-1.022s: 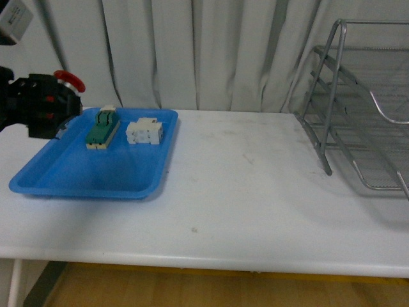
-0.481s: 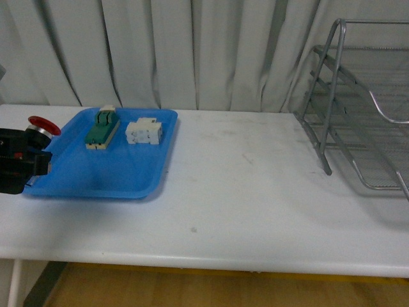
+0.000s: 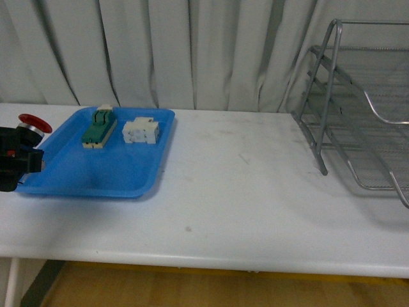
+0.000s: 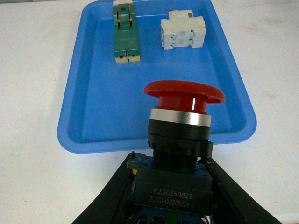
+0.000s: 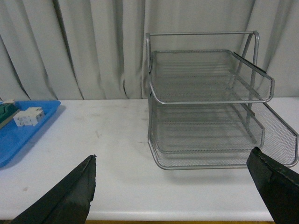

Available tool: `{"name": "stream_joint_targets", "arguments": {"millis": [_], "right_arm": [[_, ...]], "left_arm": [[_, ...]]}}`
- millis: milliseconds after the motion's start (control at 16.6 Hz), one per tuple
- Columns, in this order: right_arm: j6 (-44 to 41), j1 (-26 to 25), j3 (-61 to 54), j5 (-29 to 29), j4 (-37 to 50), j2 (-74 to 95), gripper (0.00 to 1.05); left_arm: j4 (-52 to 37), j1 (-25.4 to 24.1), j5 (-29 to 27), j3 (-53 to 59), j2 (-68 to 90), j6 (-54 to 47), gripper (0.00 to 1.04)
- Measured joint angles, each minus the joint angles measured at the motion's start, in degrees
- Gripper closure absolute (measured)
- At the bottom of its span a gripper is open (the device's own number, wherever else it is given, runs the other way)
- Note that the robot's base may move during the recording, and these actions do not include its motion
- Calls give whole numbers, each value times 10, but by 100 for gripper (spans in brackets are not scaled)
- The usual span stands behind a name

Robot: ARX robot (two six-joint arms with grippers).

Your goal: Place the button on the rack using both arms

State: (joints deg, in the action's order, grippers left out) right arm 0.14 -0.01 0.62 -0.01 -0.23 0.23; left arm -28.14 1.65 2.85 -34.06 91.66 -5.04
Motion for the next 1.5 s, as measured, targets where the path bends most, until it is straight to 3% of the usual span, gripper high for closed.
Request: {"name": "stream_joint_targets", "arguments": {"millis": [661,902,1022,1263,1503], "right_arm": [[0,0,0,0,1,0,6],[0,0,0,2,0,0,6],[0,0,0,2,1,0,6],[0,0,0,2,0,0,6],[0,0,0,2,0,0,6]], "left_arm": [[-2,8,2,8,0,0,68],[16,40,-4,-12,-11,-2,69],[30,78,-11,-71,-6,-7,69],[103,210,10,-242,78,-30,69],[123,293,24,-320,125,-35,69]]}}
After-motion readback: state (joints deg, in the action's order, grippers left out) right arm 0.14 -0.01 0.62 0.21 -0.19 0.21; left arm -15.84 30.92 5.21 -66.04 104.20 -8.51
